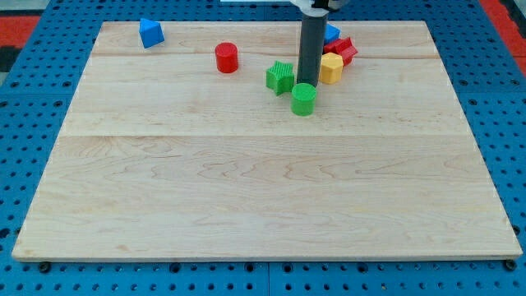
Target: Push the red star and yellow hexagon into the green circle
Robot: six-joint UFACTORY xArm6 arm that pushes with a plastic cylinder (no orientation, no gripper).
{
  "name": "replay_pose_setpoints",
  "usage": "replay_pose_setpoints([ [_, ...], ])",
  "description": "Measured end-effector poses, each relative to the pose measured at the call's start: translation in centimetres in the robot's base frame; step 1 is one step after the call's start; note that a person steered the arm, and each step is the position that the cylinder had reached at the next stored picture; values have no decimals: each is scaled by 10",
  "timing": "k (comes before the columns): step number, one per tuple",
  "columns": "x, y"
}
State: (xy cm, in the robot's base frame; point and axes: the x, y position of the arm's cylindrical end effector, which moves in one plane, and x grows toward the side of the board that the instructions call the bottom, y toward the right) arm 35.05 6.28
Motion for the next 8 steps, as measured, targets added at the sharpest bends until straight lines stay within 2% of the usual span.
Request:
replay_pose_setpoints([
  [1,13,5],
  [2,10,34],
  [3,10,88],
  [4,-16,126],
  [6,-113,98],
  [8,-159,17],
])
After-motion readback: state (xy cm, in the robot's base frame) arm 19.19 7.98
